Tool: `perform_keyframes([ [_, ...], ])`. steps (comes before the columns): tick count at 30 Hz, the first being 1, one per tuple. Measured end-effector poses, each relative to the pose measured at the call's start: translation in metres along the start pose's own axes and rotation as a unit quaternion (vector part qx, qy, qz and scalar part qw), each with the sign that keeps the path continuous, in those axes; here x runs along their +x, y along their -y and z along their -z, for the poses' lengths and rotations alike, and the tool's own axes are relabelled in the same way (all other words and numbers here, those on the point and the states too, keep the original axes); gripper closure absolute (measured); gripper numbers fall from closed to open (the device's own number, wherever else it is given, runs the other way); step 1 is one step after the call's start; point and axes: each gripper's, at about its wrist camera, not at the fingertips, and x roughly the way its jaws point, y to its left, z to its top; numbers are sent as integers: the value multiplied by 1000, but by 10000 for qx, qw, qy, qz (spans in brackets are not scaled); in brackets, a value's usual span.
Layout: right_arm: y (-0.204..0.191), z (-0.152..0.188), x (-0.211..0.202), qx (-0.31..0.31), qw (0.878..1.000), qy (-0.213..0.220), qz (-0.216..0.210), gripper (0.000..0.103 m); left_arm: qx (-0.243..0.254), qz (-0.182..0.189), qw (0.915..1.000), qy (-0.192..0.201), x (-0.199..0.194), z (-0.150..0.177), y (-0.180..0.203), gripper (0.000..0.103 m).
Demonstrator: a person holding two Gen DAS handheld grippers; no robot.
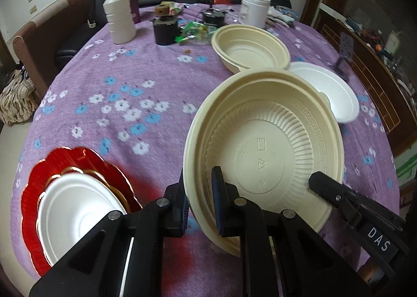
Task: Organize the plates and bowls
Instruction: 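Carry the beige bowl over the red plate stack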
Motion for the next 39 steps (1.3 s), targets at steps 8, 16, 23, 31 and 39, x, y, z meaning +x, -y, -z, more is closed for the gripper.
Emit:
perform_keyframes([
  [8,10,14,-1,56,9999,-68,72,90,43,95,9999,-4,0,12,6,90],
  [16,12,27,0,58,9998,-162,141,90,28,270,9996,-62,-2,30,4,90],
  [23,13,37,2,44,9995,-240,215,90,58,361,9993,-66,-6,42,4,90],
  [31,10,39,1,-32,9994,-264,206,90,60,373,9993,-54,-10,46,0,90],
  [39,7,41,0,-70,9995,-278,166,90,54,381,9993,-3,-15,48,-3,90],
])
